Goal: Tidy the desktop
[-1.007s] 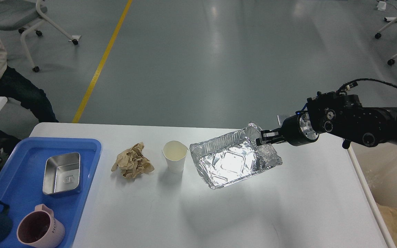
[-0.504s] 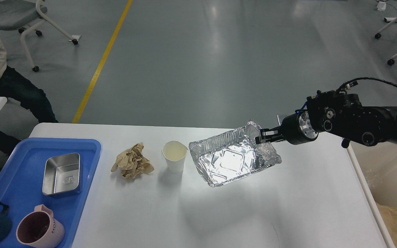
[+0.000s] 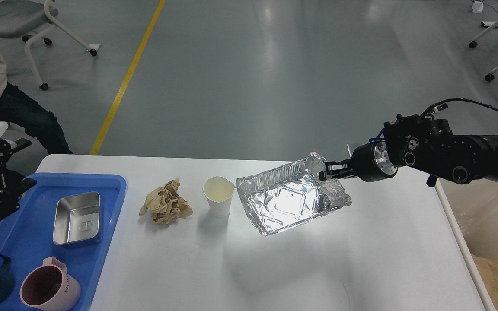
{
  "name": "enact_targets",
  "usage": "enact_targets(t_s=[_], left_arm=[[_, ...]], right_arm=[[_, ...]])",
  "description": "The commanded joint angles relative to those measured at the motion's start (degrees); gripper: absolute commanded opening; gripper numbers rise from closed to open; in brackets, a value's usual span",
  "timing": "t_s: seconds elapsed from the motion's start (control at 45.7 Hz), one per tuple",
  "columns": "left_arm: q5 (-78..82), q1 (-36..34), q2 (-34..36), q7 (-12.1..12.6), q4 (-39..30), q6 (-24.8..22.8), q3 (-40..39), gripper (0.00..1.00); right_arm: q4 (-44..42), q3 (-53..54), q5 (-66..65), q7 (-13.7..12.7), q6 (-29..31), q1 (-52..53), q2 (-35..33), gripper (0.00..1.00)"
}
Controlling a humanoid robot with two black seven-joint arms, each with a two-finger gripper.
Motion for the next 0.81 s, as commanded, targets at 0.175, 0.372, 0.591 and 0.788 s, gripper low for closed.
enact_targets(t_s=[0.175,0.372,0.591,0.788], left_arm=[[17.4,0.1,3.8,0.5,-2.3,-1.1,2.7,0.96],[25.8,-0.8,5.2,0.6,-2.3,4.5,2.4,0.96],[25.7,-1.8,3.8,3.1,-2.0,3.9,2.3,0.96],[26.3,-5.1,-0.2,3.5,-1.3,3.5,2.8,0.96]], right_arm=[[0.0,0.0,0.1,0.1,-0.1,0.0,0.1,0.00],[0.0,-0.1,0.2,0.0,-0.3,-0.1,0.1,0.00],[0.3,0.0,0.2,0.0,-0.5,0.0,-0.3,0.00],[0.2,0.0,0.2,0.1,-0.7,-0.1,0.1,0.00]])
